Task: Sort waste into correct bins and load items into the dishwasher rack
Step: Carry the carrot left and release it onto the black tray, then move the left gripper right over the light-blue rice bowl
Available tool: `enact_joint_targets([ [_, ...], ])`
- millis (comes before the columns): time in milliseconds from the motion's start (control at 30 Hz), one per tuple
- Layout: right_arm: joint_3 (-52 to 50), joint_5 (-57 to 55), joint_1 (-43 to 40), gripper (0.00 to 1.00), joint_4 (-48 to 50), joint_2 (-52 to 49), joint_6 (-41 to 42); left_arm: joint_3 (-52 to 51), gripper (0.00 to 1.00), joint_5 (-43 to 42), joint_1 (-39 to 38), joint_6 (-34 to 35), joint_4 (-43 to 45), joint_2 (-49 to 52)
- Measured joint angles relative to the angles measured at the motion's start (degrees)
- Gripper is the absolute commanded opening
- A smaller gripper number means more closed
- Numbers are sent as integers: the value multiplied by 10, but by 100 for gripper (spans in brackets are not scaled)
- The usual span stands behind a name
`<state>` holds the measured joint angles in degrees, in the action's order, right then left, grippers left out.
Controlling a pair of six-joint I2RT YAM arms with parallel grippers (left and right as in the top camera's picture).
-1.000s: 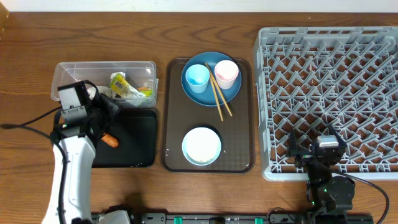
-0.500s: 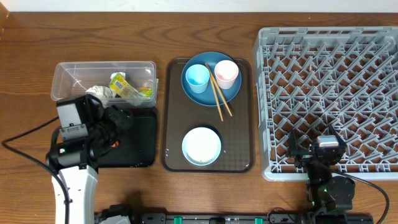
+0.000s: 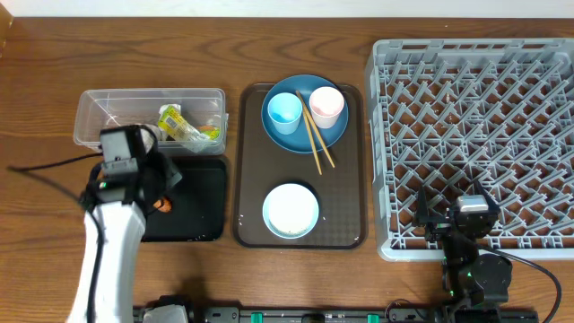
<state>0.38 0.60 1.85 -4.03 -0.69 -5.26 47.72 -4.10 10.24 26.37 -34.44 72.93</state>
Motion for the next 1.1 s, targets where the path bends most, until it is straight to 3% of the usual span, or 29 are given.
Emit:
enact_joint_targets([
  [200, 0, 0, 0, 99, 0, 0, 0, -5, 6, 7, 18, -5, 40, 103],
  [500, 0, 0, 0, 99, 0, 0, 0, -5, 6, 14, 57, -5, 46, 170],
  [900, 0, 0, 0, 99, 0, 0, 0, -6, 6, 15, 84, -4, -40, 168],
  [1100, 0, 0, 0, 99, 0, 0, 0, -7, 6, 14, 88, 2, -59, 86],
])
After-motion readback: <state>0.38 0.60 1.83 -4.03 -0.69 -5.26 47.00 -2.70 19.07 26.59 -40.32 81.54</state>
